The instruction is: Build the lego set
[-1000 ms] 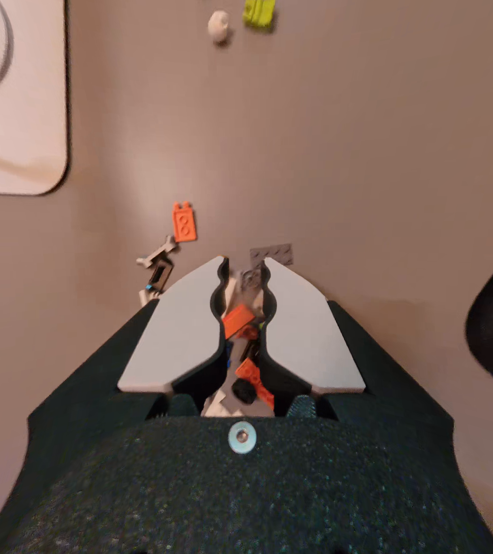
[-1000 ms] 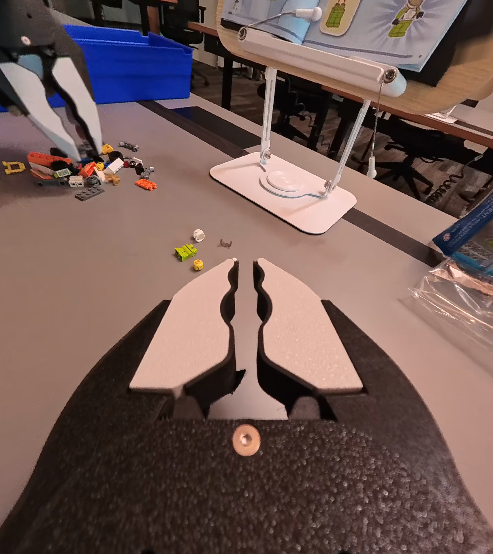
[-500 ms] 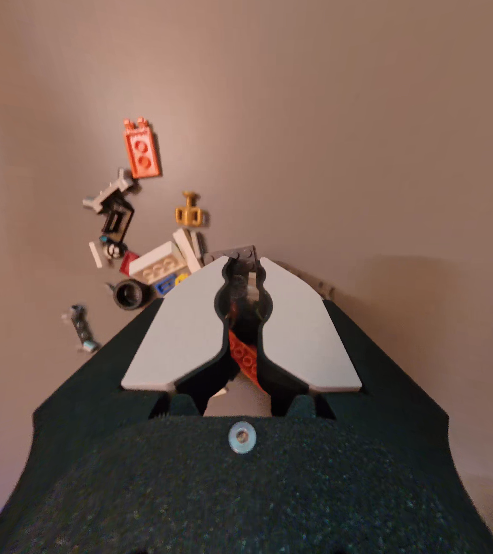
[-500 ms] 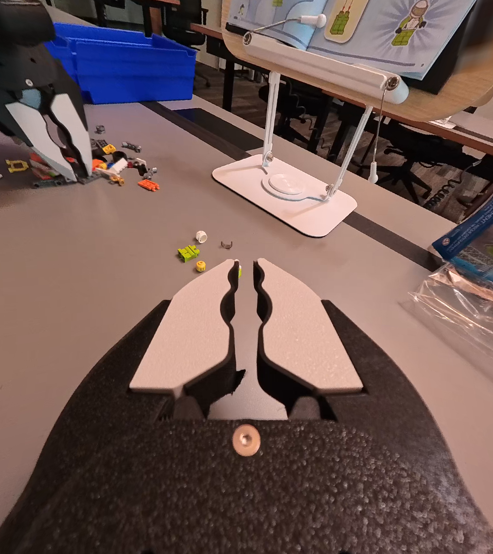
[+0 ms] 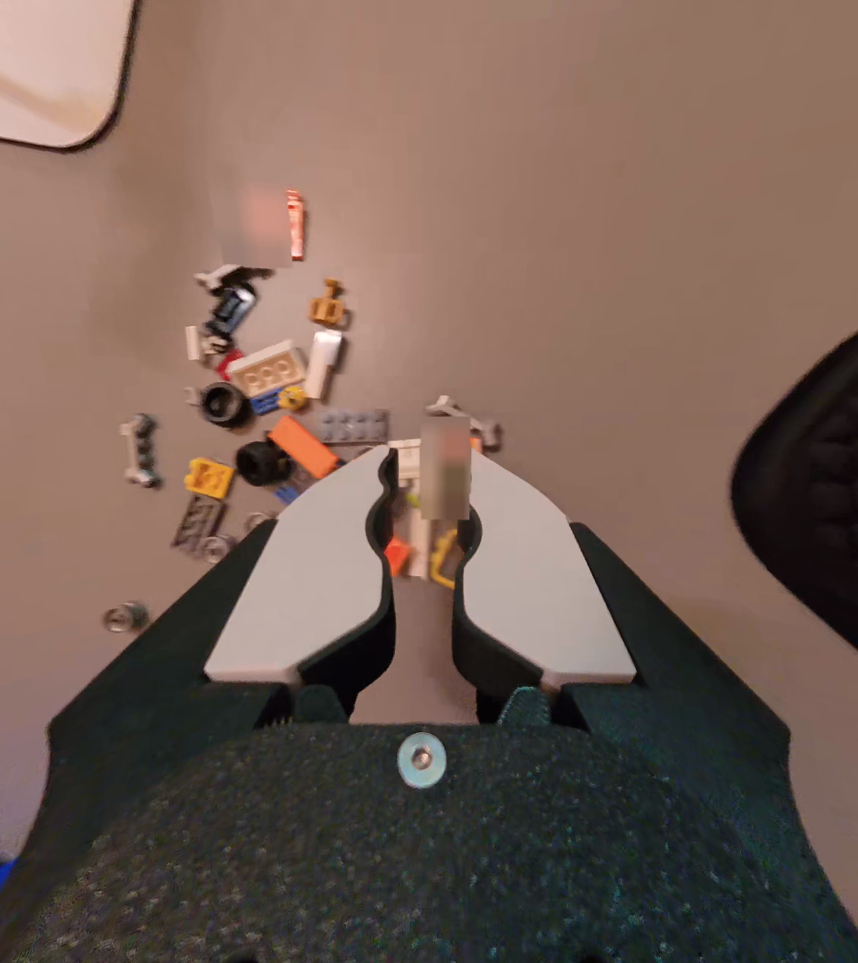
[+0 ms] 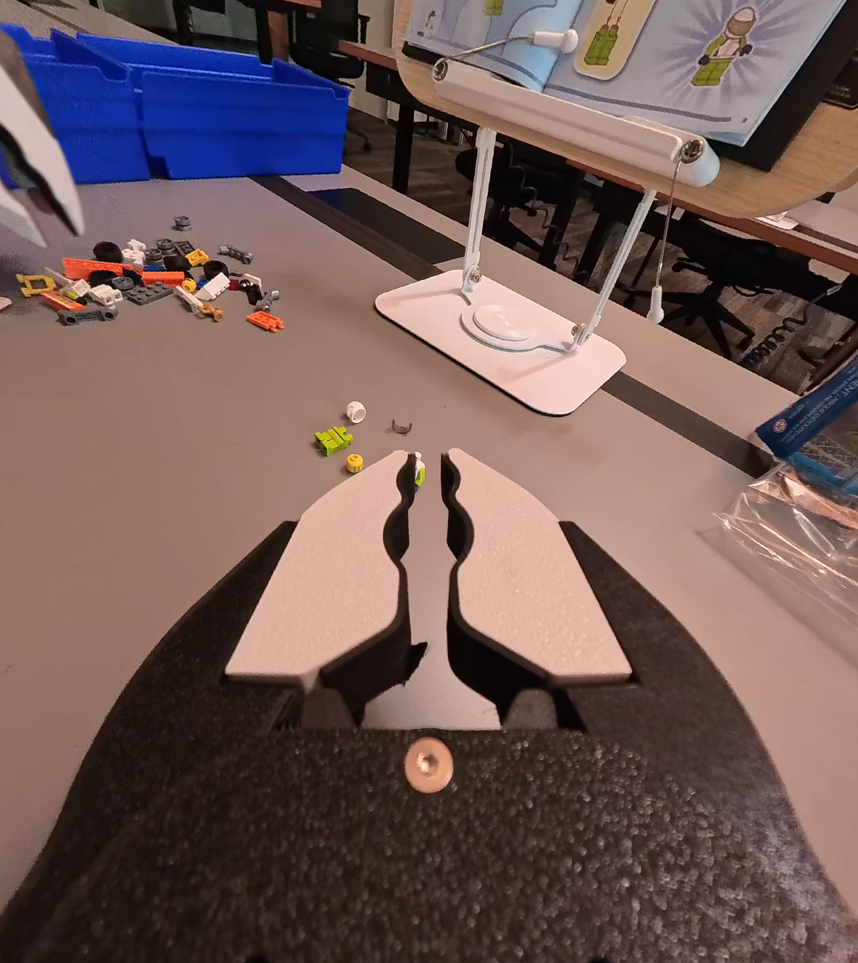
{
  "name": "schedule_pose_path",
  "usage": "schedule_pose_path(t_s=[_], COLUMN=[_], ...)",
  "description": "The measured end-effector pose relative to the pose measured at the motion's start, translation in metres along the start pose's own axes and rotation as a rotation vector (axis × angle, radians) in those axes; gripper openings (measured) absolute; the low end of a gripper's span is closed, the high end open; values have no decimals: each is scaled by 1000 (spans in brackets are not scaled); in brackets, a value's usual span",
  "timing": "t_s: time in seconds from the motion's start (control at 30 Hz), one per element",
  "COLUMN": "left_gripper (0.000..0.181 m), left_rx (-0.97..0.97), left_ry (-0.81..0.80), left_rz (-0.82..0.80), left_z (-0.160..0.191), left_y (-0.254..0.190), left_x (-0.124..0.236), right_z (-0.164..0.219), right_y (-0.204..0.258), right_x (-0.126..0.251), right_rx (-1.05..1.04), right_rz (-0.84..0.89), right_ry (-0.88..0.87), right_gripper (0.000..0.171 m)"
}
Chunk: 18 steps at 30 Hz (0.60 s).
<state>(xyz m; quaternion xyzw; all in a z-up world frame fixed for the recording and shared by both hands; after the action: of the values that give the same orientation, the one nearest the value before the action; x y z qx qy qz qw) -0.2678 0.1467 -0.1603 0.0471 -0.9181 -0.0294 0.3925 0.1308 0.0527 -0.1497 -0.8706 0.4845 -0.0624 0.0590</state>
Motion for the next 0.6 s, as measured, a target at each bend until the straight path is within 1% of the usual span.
schedule_pose_path(t_s=[0.1,0.2,0.27,0.37,0.6], left_gripper=[20,26,25,16,16], left_rx=[9,45,53,38,30], left_ry=[20,64,72,69,72], left_rz=[41,18,-22,-77,-167], left_z=[15,37,46,50,54], left_y=[-29,-45,-48,-45,-15], left_x=[-2,-4,-5,-4,-5], right_z=[0,0,1,2,2], right_y=[0,1,2,4,1], right_x=[0,-1,-1,-2,-1], right_rx=[4,2,2,7,11], right_rz=[0,-5,-10,-13,4], right_ry=[1,1,6,13,17], right_gripper=[9,9,9,9,9])
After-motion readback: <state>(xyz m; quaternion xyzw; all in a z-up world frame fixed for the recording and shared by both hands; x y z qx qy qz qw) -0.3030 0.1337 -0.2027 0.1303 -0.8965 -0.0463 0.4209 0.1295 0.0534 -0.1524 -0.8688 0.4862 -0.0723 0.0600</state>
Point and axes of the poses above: each gripper's, where its closed fingertips meet, x back along the fingers, z out of its underside, y = z × x across the jaws, the point moved 7 cm from there along x, back along the fingers, and after that the axes turned 13 degrees about -y, right-handed, at the moved point
